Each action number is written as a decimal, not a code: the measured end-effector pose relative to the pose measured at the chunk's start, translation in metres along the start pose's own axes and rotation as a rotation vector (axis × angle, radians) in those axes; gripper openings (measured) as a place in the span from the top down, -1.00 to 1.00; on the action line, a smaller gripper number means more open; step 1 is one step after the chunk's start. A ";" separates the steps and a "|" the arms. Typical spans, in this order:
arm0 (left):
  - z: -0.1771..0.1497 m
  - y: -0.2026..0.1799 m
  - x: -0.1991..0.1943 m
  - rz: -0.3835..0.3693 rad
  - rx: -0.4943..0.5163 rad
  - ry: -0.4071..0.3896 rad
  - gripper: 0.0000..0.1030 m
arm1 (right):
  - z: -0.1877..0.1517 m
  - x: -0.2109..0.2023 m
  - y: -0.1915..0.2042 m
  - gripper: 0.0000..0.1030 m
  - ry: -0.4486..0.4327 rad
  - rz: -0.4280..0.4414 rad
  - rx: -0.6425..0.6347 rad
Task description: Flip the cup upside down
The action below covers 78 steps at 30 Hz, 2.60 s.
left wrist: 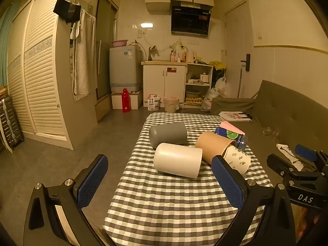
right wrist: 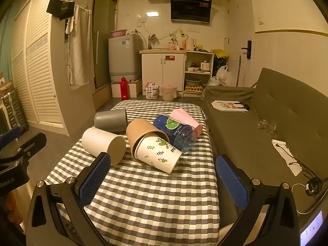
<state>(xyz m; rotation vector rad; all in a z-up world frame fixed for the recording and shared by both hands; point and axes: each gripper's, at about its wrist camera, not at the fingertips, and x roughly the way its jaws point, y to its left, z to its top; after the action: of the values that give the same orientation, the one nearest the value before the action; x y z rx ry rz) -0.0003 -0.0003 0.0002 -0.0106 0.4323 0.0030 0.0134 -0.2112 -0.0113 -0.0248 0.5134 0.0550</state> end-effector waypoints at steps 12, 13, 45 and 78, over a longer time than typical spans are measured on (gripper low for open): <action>-0.003 0.006 0.000 -0.001 -0.022 -0.005 -1.00 | -0.002 -0.001 0.005 -0.99 0.000 -0.003 -0.009; -0.002 0.005 0.002 0.001 -0.020 -0.002 -1.00 | -0.002 -0.001 0.004 -0.99 0.000 -0.004 -0.009; -0.001 0.003 0.001 0.006 -0.012 0.003 -1.00 | -0.001 -0.002 0.007 -0.99 -0.001 0.004 -0.018; -0.002 0.002 0.002 0.007 -0.009 0.003 -1.00 | -0.001 0.000 0.005 -0.99 0.002 0.008 -0.019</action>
<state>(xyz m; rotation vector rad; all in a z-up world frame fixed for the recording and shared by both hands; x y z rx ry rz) 0.0002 0.0022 -0.0025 -0.0184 0.4353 0.0120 0.0124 -0.2057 -0.0120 -0.0413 0.5149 0.0672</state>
